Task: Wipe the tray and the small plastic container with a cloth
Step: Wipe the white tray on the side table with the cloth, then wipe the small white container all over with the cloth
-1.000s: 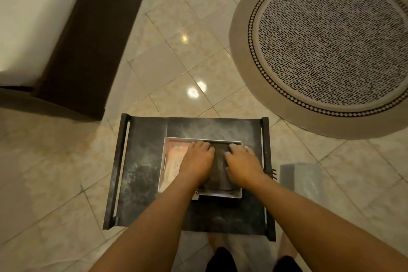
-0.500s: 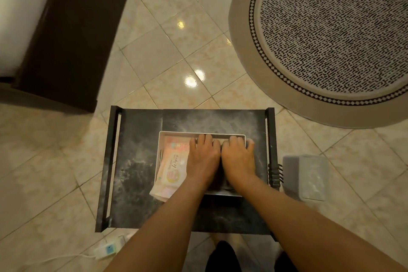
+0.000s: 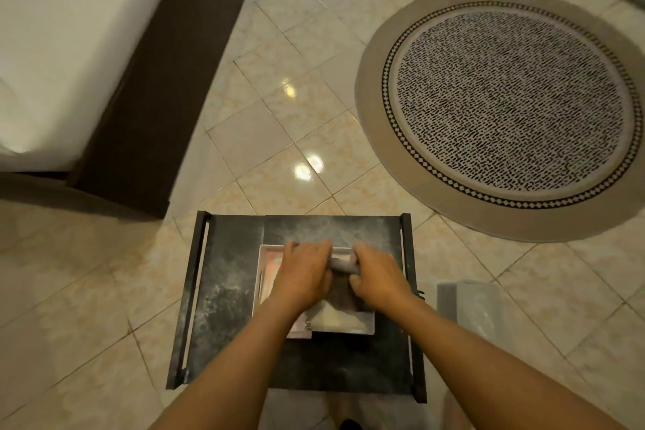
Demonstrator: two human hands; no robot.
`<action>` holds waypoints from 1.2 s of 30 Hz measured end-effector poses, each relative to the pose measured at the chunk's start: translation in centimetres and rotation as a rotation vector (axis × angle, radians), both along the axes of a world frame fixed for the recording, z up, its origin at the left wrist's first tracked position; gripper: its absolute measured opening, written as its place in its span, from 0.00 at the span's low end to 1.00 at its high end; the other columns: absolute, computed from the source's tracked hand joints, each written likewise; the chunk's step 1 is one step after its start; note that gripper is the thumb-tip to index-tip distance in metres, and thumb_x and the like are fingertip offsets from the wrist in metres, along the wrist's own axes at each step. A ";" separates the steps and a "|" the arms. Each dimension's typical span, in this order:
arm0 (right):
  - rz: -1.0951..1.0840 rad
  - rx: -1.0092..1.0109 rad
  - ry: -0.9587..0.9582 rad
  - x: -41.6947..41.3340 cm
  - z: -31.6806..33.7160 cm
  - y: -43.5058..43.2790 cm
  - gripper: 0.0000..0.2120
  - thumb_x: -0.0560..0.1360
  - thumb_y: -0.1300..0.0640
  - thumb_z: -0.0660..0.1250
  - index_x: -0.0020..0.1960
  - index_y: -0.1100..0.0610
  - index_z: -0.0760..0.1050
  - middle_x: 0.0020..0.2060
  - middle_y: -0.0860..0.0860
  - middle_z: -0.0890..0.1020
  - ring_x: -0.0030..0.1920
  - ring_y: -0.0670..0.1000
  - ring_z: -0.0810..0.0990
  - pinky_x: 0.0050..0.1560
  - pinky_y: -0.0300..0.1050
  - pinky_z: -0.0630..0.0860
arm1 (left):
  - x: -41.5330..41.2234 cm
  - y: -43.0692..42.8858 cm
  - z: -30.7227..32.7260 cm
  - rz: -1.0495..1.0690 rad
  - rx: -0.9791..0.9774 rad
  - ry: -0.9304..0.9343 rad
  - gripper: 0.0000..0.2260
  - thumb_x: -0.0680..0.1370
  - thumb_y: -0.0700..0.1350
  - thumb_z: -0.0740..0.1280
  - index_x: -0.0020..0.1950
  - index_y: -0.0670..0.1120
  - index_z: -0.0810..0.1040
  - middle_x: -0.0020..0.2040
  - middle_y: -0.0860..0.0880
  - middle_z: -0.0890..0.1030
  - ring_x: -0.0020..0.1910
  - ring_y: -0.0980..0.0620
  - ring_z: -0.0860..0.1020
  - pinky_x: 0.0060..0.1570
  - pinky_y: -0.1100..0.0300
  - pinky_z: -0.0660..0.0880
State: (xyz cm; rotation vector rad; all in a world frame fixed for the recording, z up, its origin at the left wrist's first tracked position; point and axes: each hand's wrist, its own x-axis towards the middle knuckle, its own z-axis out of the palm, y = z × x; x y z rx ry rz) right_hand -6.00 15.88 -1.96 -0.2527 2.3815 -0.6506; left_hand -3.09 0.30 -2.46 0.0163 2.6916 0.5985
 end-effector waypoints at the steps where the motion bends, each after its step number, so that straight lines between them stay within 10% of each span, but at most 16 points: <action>1: -0.034 -0.058 -0.011 -0.4 1.4 0.3 0.10 0.74 0.58 0.68 0.46 0.50 0.66 0.45 0.52 0.78 0.46 0.55 0.78 0.44 0.50 0.77 | -0.2 -0.3 1.1 0.061 0.060 -0.026 0.06 0.77 0.45 0.66 0.51 0.52 0.71 0.48 0.51 0.79 0.50 0.52 0.74 0.63 0.50 0.69; 10: -0.330 -0.583 -0.199 -4.6 14.9 5.2 0.19 0.73 0.59 0.74 0.59 0.53 0.69 0.52 0.56 0.82 0.52 0.55 0.83 0.50 0.51 0.84 | -3.2 -0.2 13.9 0.464 0.565 -0.007 0.03 0.73 0.44 0.73 0.42 0.46 0.81 0.40 0.43 0.82 0.42 0.44 0.81 0.44 0.51 0.81; 16: -0.462 -0.860 -0.217 -6.6 21.8 9.5 0.27 0.74 0.59 0.73 0.67 0.40 0.67 0.55 0.58 0.82 0.52 0.58 0.85 0.46 0.54 0.85 | -4.4 4.3 20.9 0.704 0.920 0.028 0.24 0.72 0.58 0.74 0.58 0.43 0.77 0.54 0.39 0.82 0.53 0.41 0.82 0.53 0.43 0.81; 19: -0.492 -0.856 -0.112 -7.1 24.4 11.7 0.18 0.76 0.59 0.71 0.62 0.44 0.75 0.55 0.54 0.80 0.53 0.55 0.82 0.46 0.49 0.84 | -5.1 8.1 23.9 0.814 0.960 0.088 0.17 0.79 0.53 0.69 0.63 0.49 0.71 0.55 0.43 0.80 0.51 0.44 0.82 0.47 0.49 0.83; 26: -0.547 -0.885 -0.044 -9.2 27.4 19.4 0.10 0.78 0.64 0.67 0.56 0.55 0.81 0.55 0.55 0.82 0.54 0.55 0.81 0.44 0.39 0.80 | -5.9 16.6 29.1 0.613 1.047 0.155 0.17 0.77 0.48 0.71 0.64 0.57 0.73 0.57 0.45 0.82 0.53 0.45 0.83 0.46 0.51 0.83; 36: -0.473 -0.975 -0.167 -10.9 31.6 30.1 0.25 0.70 0.75 0.66 0.60 0.52 0.78 0.60 0.61 0.76 0.55 0.62 0.80 0.49 0.58 0.83 | -8.4 26.2 33.5 0.665 1.141 0.200 0.14 0.77 0.39 0.71 0.61 0.50 0.79 0.57 0.43 0.81 0.53 0.42 0.82 0.48 0.48 0.83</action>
